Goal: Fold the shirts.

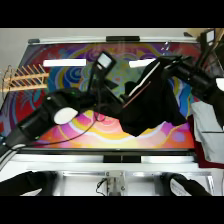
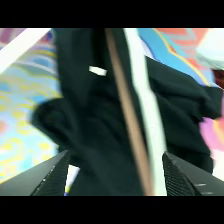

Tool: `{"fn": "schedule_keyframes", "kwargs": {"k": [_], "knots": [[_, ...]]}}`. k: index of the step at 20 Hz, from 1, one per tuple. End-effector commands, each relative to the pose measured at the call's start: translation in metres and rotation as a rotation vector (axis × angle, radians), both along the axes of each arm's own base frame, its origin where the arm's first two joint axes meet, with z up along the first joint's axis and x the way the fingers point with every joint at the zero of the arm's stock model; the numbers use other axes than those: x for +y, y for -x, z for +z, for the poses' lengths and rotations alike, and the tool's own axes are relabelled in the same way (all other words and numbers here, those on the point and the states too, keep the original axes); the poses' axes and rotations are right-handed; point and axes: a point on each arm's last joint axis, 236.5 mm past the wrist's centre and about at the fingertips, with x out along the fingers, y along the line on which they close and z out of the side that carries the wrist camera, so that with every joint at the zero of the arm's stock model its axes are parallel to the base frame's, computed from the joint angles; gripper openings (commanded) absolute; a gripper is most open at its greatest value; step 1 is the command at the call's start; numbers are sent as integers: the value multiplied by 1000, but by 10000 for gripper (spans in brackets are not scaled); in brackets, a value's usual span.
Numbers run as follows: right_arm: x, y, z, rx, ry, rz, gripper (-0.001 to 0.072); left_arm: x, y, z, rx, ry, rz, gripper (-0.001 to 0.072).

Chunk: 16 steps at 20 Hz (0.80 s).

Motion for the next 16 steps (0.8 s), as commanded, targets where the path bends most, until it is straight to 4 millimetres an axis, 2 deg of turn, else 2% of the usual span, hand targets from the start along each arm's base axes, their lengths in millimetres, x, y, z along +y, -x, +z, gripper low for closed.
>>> {"fn": "schedule_keyframes", "kwargs": {"k": [1,2,4,5,7,8,9,10,11,12,13,14,16], "knots": [[-15,5,26,-66,35,-74,69,50,-29,44,-113,-1,104,698],[-20,8,38,-96,39,-102,69,72,-36,57,-130,-2,148,695],[-24,18,61,-149,52,-128,68,119,-49,66,-98,3,254,673],[-25,22,71,-164,61,-134,68,142,-56,61,-39,16,323,596],[-25,33,90,-171,60,-140,68,179,-70,31,133,39,466,579],[-24,38,98,-171,57,-140,68,185,-75,12,212,45,506,581],[-25,44,106,-175,59,-145,68,183,-79,-11,288,50,518,599],[-25,48,113,-181,49,-149,68,172,-82,-34,359,59,507,599],[-24,54,120,-189,32,-151,68,153,-83,-60,450,79,484,629],[-24,59,126,-194,15,-152,68,131,-81,-84,533,99,448,699],[-24,63,131,-200,3,-154,68,103,-77,-105,595,116,385,699],[-23,67,135,-205,-3,-156,68,76,-73,-117,617,131,313,699],[-24,71,137,-197,-25,-160,68,26,-64,-128,615,184,183,699]]}}
